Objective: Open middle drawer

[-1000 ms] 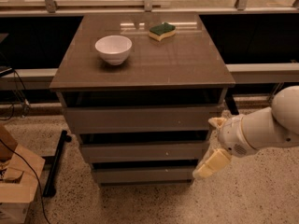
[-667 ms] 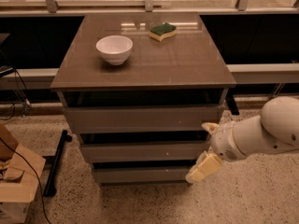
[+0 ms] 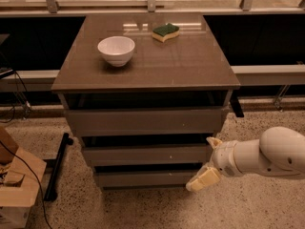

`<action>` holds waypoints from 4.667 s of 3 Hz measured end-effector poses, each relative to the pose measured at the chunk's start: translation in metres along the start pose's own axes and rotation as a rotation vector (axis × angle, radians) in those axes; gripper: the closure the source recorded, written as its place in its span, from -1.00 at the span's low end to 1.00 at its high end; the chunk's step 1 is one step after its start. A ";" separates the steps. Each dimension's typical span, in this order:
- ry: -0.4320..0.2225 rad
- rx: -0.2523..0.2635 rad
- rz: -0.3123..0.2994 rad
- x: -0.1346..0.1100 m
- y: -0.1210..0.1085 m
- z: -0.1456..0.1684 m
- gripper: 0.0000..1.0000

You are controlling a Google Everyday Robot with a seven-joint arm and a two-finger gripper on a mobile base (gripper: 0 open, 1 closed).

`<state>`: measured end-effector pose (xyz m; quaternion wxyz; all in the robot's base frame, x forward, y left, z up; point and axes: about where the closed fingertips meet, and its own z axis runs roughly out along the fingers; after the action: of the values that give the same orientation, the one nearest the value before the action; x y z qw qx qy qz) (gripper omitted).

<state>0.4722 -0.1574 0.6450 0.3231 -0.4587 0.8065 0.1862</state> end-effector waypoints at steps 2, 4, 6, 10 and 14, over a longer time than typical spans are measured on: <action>-0.081 -0.063 0.050 0.022 -0.027 0.064 -1.00; -0.080 0.015 0.075 0.033 -0.030 0.084 -1.00; -0.065 0.191 0.076 0.056 -0.066 0.132 -1.00; -0.018 0.137 0.024 0.070 -0.130 0.216 -1.00; 0.106 0.036 -0.014 0.094 -0.115 0.206 0.38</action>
Offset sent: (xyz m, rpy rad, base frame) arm 0.0548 0.0128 -0.0897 0.1641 0.0508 0.0224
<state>0.6088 -0.1514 0.4312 0.2893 -0.4675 0.8227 0.1447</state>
